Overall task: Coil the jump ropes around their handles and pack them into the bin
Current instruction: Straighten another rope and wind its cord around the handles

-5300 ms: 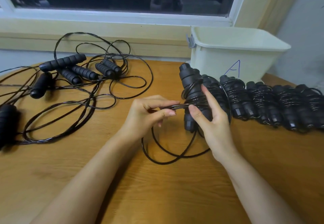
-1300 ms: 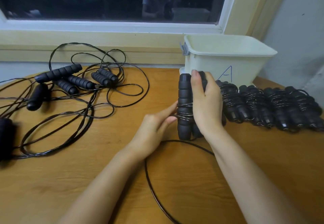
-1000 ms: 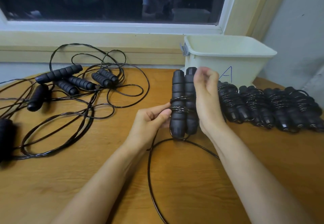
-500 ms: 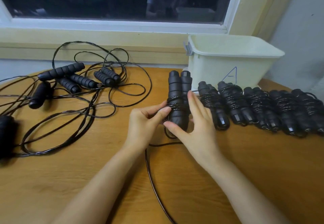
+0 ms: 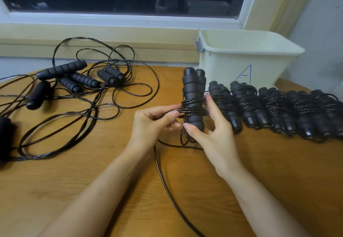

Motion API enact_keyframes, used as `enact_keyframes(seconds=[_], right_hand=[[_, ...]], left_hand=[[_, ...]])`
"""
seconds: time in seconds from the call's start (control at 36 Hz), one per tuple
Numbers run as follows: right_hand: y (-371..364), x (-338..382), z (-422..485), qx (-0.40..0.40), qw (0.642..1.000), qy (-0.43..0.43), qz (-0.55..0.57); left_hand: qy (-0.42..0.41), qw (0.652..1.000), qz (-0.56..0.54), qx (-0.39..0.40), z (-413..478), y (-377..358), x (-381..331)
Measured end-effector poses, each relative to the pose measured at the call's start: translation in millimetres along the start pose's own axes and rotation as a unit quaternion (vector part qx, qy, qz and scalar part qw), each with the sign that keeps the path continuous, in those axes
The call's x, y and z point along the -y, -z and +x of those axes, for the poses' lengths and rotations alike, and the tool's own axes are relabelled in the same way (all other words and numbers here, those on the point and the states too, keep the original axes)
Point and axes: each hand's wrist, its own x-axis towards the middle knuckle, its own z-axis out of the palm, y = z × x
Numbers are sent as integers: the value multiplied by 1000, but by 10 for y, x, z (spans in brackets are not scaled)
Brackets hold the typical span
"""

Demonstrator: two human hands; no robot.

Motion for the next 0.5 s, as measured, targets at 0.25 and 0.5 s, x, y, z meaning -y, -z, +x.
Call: enact_keyframes(seconds=[0.25, 0.5], right_hand=[[-25, 121, -77, 78, 987, -29, 134], [9, 99, -62, 106, 980, -29, 165]], left_hand=[[67, 988, -116, -78, 42, -13, 53], [158, 981, -107, 18, 68, 94, -11]])
